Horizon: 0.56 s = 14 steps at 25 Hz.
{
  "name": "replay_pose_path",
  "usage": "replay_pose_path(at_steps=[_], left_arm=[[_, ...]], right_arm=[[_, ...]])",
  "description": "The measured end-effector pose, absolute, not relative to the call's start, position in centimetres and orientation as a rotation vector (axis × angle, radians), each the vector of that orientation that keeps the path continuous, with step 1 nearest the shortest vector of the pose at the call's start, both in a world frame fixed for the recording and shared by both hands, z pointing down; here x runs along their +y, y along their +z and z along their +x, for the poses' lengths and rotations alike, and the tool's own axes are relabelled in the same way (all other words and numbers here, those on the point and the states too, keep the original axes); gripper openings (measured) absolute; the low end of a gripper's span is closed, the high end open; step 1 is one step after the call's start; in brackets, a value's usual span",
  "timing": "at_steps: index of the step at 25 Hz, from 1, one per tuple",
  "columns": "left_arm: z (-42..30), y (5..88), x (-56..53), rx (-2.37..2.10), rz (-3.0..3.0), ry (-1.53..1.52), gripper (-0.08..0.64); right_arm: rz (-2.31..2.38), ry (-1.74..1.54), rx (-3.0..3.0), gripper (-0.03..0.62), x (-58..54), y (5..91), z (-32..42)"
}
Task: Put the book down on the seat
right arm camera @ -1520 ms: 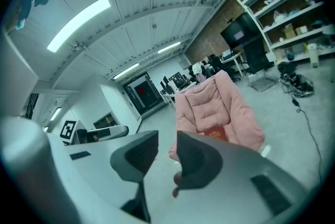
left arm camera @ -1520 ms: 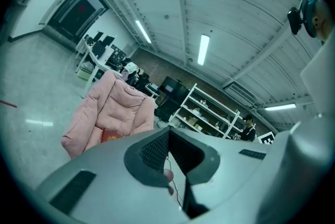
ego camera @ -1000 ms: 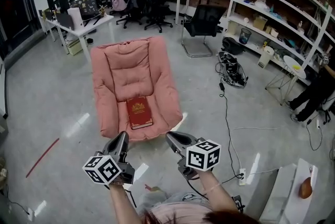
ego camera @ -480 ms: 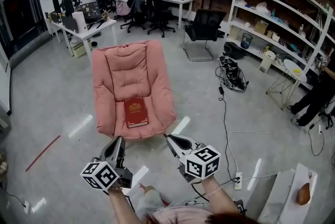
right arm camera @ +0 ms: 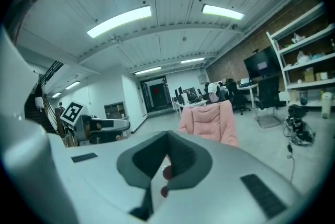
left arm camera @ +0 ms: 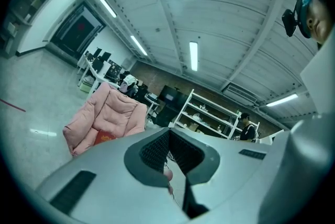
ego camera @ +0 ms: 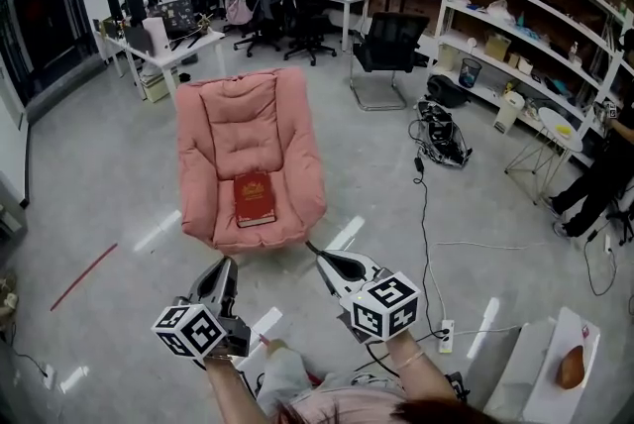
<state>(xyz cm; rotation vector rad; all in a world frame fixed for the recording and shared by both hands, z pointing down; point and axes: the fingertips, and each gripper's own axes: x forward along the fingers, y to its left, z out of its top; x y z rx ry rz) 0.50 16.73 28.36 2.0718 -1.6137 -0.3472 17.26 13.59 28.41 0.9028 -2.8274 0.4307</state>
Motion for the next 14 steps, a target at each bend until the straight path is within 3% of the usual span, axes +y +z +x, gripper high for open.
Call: replay_pose_path(at_steps=[14], left_arm=[[2.7,28.5,15.6,-1.524,2.166,-0.183,-0.001]], right_arm=[[0.833,0.437,-2.830,0.015,12.8,28.6,17.2]])
